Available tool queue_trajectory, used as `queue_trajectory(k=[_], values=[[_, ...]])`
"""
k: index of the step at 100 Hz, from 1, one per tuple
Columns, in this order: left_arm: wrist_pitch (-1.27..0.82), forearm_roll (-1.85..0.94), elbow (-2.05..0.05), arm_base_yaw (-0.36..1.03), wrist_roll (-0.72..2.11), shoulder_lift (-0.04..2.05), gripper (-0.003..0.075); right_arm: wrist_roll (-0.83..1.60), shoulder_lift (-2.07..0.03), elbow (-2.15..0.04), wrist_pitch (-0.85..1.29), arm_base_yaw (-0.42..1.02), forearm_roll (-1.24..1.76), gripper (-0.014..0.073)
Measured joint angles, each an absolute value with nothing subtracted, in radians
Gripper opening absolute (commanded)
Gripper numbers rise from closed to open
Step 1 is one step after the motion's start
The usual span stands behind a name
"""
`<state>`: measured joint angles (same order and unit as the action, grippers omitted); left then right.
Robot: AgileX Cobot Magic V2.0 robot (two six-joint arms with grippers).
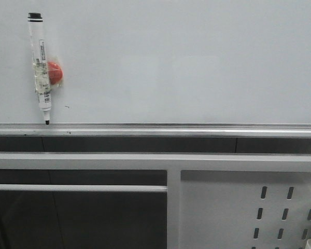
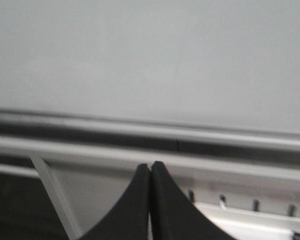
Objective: Write number 1 on whiteboard
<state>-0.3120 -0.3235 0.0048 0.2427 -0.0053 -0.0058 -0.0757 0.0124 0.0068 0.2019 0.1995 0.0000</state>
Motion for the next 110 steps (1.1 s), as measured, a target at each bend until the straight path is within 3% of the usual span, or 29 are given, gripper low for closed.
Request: queue_trajectory(k=[18,36,49,70,86,110], values=[[-0.215,-0.648,0.005,0.243,-0.007,-0.006,-0.002,-0.076,0.012,0.007,-0.056,0.2,0.27,-0.0059],[-0.127,-0.851,0.005,0.243,-0.007,-0.006,-0.0014,-0.08,0.012,0.007,-0.103,0.2,0.451,-0.0055],[-0.142,-0.833,-0.01,0.243,0.067,-0.006,0.0095,-0.061,0.012,-0.036,0.022,0.2,0.441,0.0022],[-0.299,-0.638,-0.182,0.243,0.309,0.096,0.0314,0.142,-0.032,-0.247,0.307,0.2,0.386,0.0255],[-0.347,-0.587,-0.303,0.243,0.418,0.327,0.0317,0.293,-0.14,-0.342,0.482,0.2,0.378,0.029],[-0.297,-0.609,-0.353,0.243,0.543,0.646,0.0317,0.326,-0.194,-0.348,0.5,0.2,0.357,0.029]])
